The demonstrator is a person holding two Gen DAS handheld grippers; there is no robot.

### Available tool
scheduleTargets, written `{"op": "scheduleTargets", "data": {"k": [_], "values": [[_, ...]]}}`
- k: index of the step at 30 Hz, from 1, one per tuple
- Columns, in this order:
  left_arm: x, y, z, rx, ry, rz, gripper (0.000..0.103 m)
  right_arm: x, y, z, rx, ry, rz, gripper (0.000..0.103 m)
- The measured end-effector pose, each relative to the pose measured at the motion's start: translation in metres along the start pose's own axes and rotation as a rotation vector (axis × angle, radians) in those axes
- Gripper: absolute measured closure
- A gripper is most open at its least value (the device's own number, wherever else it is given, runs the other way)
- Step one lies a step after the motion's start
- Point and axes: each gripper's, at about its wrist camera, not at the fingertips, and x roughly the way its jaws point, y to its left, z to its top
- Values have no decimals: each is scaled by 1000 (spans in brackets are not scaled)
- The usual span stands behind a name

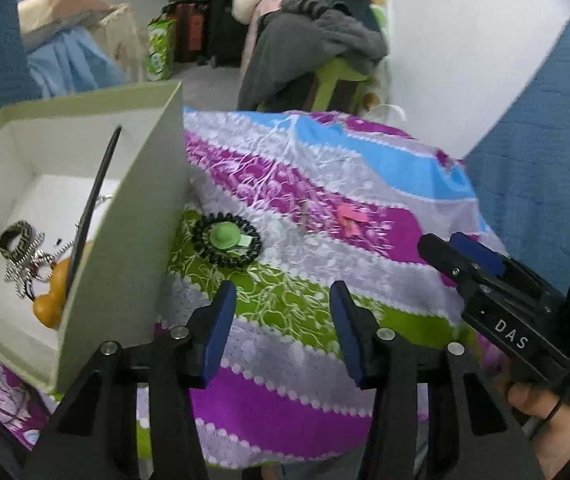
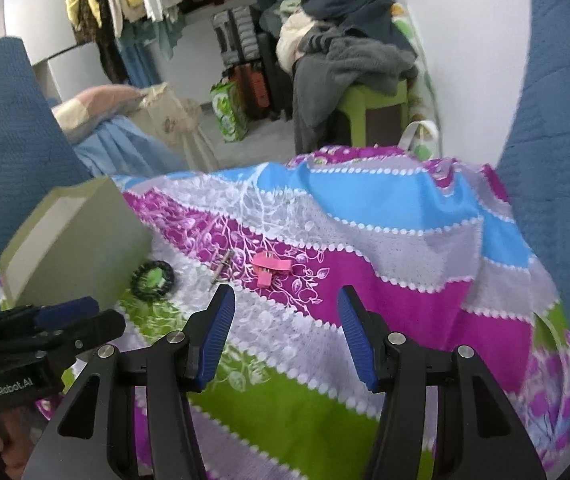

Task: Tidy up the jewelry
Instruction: 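Move the left tool to the black beaded bracelet while the right tool approaches the pink clip, then grasp the black beaded bracelet with the left tool while the right tool grasps the pink clip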

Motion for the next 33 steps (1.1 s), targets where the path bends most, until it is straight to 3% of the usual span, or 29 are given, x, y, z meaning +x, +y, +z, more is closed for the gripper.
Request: {"op": "scheduleTargets", "data": {"k": [9,18,26,28,31,33], "values": [[31,-2,9,37,-47,101,61,44,-3,7,-57,59,52,59],[51,-6,12,143,-54,172,74,70,3,12,-121,76,58,59],[64,0,11,138,-7,177,83,84,12,12,-190,85,36,59],[64,0,9,143,-4,167,91,85,14,12,-198,83,30,59],[59,0,10,135,-6,157,92,86,18,12,-223,81,0,71],[54,-1,10,128,-12,140,93,85,17,11,-215,85,14,71]]}}
